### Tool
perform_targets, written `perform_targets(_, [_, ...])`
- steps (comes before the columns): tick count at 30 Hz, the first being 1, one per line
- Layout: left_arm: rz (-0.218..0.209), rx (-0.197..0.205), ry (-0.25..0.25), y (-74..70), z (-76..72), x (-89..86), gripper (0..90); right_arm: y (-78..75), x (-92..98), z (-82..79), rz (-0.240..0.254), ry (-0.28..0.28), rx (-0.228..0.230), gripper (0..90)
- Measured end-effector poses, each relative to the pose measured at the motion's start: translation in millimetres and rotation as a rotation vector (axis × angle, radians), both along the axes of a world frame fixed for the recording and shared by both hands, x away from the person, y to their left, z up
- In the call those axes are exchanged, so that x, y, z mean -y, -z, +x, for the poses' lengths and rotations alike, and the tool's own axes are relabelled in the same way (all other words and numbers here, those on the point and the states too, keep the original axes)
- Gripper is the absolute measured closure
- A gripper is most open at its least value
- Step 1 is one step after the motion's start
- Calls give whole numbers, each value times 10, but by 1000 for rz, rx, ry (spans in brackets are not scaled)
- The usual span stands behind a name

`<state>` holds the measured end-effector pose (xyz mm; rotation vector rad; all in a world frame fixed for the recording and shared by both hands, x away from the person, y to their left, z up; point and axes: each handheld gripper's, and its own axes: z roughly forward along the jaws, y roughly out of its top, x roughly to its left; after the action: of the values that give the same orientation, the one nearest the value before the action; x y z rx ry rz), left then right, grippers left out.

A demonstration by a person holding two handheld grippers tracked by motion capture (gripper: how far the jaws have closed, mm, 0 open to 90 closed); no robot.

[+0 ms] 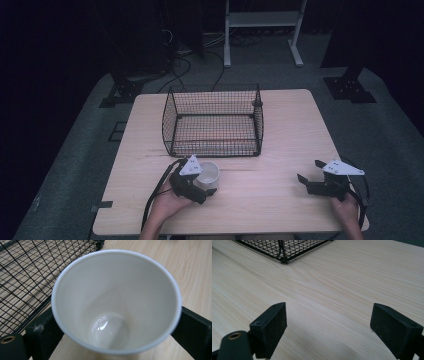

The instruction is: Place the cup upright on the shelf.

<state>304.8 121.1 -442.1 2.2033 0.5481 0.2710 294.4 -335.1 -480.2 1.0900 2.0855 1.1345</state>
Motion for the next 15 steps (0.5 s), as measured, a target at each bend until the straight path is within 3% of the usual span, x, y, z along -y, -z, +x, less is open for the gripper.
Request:
perform_targets(8, [4,0,2,11,14,23,136,0,3,0,2,0,2,131])
perform_targets(10, [2,9,5,7,16,14,199,0,5,0,3,-1,3,131])
perform_targets(15, [4,5,17,2,18,24,201,0,4,0,4,-3,2,131])
